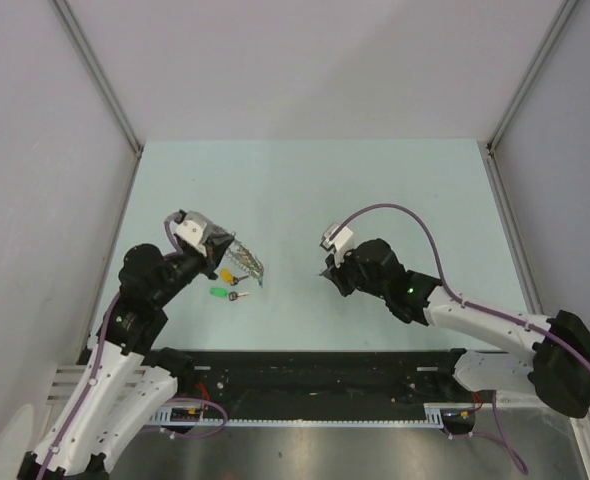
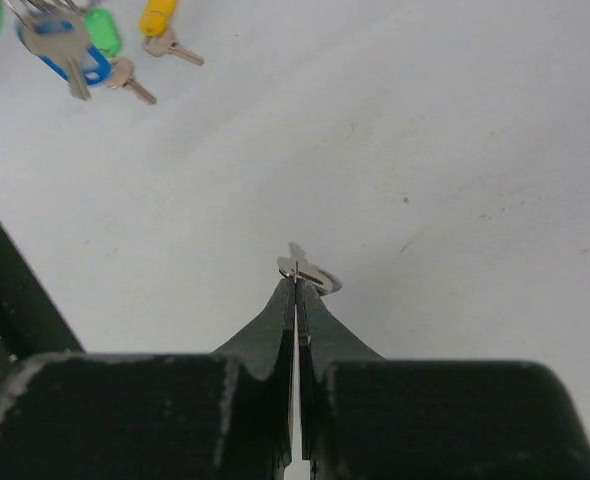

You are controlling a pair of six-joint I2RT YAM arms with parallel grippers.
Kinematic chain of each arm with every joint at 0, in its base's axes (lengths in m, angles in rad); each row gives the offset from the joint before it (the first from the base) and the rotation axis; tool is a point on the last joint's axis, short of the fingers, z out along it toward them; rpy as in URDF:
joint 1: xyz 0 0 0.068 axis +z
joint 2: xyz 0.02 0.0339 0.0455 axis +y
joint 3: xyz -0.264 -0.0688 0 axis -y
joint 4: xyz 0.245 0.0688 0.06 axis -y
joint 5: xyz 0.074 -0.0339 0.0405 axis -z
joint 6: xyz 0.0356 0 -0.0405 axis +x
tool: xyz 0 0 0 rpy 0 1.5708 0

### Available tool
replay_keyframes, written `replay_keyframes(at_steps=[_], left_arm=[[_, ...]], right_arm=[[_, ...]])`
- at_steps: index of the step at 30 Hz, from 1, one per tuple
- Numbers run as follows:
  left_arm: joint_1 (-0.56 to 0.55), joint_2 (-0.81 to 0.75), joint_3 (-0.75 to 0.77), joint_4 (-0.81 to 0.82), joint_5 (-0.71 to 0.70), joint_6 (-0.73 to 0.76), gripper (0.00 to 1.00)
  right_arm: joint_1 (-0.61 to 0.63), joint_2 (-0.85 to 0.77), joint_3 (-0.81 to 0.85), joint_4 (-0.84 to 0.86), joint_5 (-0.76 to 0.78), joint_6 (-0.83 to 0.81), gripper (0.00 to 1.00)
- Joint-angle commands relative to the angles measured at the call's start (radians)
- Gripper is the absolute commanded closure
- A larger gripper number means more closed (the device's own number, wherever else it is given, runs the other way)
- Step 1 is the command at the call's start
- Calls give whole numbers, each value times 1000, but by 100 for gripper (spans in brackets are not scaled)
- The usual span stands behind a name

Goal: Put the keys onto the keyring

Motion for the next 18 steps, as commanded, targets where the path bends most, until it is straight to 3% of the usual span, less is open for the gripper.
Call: replay_keyframes(at_steps=[1, 7, 18], left_arm=[[-8, 26, 8, 82, 273, 45, 100], [-37, 139, 46, 92, 551, 88, 100], [-201, 282, 158, 16, 600, 296, 100]], right_arm=[[-6, -114, 115, -311, -88, -33, 100], [-17, -181, 227, -440, -191, -48, 100], [-9, -208, 435, -542, -275, -223, 100]])
